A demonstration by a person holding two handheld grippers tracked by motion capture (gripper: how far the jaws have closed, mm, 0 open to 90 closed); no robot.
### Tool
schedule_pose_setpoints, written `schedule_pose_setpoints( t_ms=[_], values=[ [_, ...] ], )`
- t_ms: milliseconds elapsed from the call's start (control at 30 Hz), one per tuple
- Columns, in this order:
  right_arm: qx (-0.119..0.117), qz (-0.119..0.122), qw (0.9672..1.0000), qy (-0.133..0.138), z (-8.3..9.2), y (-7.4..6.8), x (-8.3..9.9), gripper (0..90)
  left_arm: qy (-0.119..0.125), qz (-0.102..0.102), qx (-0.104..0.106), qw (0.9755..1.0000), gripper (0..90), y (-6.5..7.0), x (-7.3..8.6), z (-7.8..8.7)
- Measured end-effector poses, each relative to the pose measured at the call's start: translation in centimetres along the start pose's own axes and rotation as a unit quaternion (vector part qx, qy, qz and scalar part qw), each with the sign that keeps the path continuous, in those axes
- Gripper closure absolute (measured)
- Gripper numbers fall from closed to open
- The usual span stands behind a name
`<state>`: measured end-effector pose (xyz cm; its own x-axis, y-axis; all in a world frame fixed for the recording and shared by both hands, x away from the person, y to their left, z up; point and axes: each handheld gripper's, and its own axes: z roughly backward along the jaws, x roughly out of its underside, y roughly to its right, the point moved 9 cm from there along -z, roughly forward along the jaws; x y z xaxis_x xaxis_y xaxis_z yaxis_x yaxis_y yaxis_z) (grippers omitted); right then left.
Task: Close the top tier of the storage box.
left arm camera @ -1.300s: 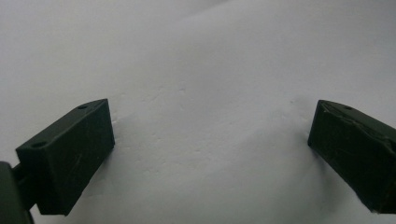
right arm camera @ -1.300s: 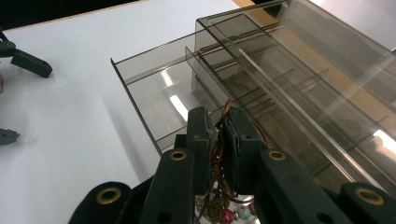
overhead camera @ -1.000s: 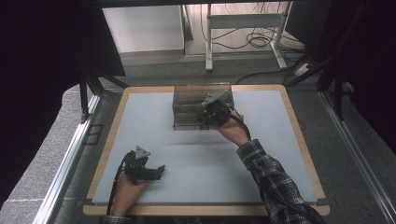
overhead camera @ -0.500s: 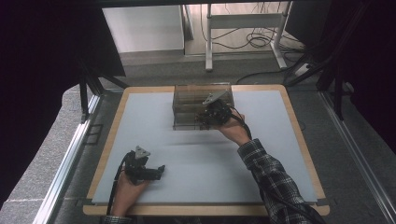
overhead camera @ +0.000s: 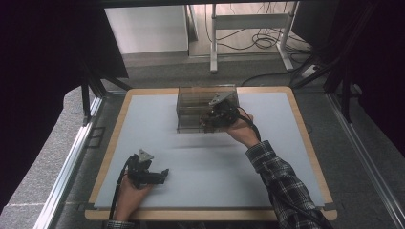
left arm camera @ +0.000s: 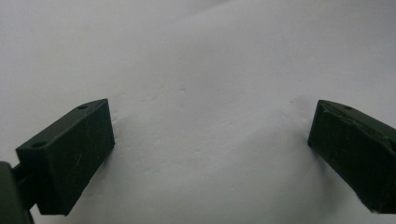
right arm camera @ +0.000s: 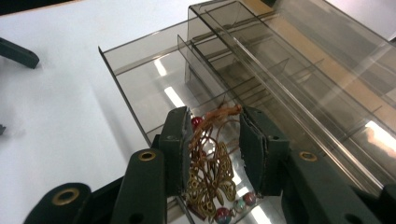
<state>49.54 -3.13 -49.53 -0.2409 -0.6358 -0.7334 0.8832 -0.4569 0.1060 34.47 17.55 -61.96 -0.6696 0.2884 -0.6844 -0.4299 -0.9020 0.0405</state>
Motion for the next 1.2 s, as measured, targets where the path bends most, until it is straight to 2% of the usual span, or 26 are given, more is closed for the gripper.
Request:
schedule_pose_setpoints(
  t_ms=[267,467,533,633,733,800,933,1000,1100,1200],
  values=[
    [0.019,-0.009,0.9997,-0.016,-0.7,0.8,1.1,64.7,0.0,0.0,0.0,1.0,0.6,0.0,0.0,0.0],
    [0.046,-0.005,0.9985,-0.029,-0.8,1.9,1.7,69.6,0.0,0.0,0.0,1.0,0.6,0.0,0.0,0.0],
    [0.034,-0.023,0.9989,-0.02,-0.6,1.9,1.7,69.6,0.0,0.0,0.0,1.0,0.6,0.0,0.0,0.0],
    [0.021,-0.034,0.9992,-0.004,-0.2,1.7,1.2,68.3,0.001,0.0,0.0,1.0,0.6,0.0,0.0,0.0],
    [-0.007,-0.036,0.9992,0.018,0.1,0.6,0.3,65.3,0.0,0.0,0.0,1.0,0.7,0.0,0.0,0.0],
    [-0.017,-0.03,0.9992,0.018,0.0,-0.1,0.0,62.8,0.0,0.0,0.0,1.0,0.6,0.0,0.0,0.0],
    [-0.016,-0.015,0.9998,0.0,-1.0,-0.7,0.2,63.1,0.0,0.0,0.0,1.0,0.7,0.0,0.0,0.0],
    [-0.01,-0.009,0.9998,-0.015,-1.4,-0.6,0.6,68.3,0.0,0.0,0.0,1.0,0.6,0.0,0.0,0.0],
    [-0.01,-0.016,0.9997,-0.017,-1.7,-0.4,0.8,73.2,0.0,0.0,0.0,1.0,0.6,0.0,0.0,0.0],
    [-0.009,-0.021,0.9996,-0.013,-1.7,-0.1,0.7,74.0,0.0,0.0,0.0,1.0,0.7,0.0,0.0,0.0]
  ],
)
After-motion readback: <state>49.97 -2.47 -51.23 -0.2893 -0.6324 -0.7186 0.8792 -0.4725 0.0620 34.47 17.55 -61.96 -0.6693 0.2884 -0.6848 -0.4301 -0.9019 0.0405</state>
